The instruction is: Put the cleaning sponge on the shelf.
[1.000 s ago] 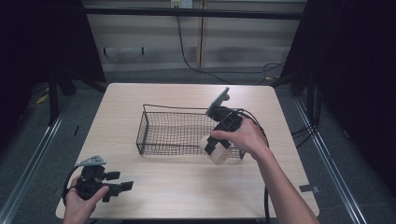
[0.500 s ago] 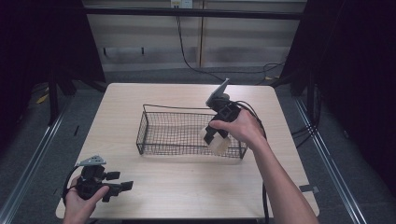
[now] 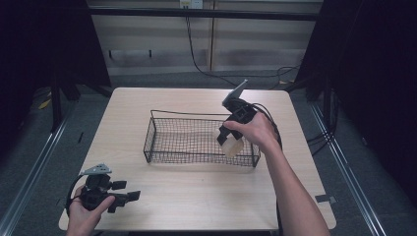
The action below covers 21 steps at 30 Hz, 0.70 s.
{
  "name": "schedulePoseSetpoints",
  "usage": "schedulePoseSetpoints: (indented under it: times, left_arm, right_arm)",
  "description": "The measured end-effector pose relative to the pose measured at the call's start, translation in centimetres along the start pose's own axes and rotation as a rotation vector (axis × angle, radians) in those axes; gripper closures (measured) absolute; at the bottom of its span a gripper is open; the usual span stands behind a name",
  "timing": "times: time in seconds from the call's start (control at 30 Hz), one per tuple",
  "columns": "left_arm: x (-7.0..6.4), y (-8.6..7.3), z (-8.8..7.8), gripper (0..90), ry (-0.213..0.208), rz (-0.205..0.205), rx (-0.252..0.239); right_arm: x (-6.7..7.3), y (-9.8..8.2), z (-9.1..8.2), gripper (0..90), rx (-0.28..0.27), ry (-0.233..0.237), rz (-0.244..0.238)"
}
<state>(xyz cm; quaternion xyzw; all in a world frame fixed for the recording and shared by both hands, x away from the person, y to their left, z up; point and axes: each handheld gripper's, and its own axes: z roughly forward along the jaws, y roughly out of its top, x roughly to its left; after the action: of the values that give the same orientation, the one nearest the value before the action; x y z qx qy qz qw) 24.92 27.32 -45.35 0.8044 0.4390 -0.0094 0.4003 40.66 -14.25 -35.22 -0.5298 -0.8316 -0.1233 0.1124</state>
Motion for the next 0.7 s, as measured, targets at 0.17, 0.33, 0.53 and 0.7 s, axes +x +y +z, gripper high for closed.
schedulePoseSetpoints:
  times: [0.17,0.33,0.53,0.7]
  left_arm:
    - [0.0,0.0,0.0,22.1,0.000,0.004,0.003]
    - [0.0,0.0,0.0,22.1,0.004,0.002,0.001]
    - [0.0,0.1,0.0,22.1,0.000,0.002,0.004]
    - [0.0,0.0,0.0,22.1,0.004,0.001,0.000]
  right_arm:
    - [-1.0,0.1,0.2,26.7,-0.029,-0.010,0.052]
    - [-1.6,0.1,0.3,26.7,-0.037,-0.018,0.082]
    - [-2.4,0.1,0.7,26.7,-0.061,-0.025,0.123]
    - [-3.1,0.0,1.2,26.7,-0.076,-0.040,0.164]
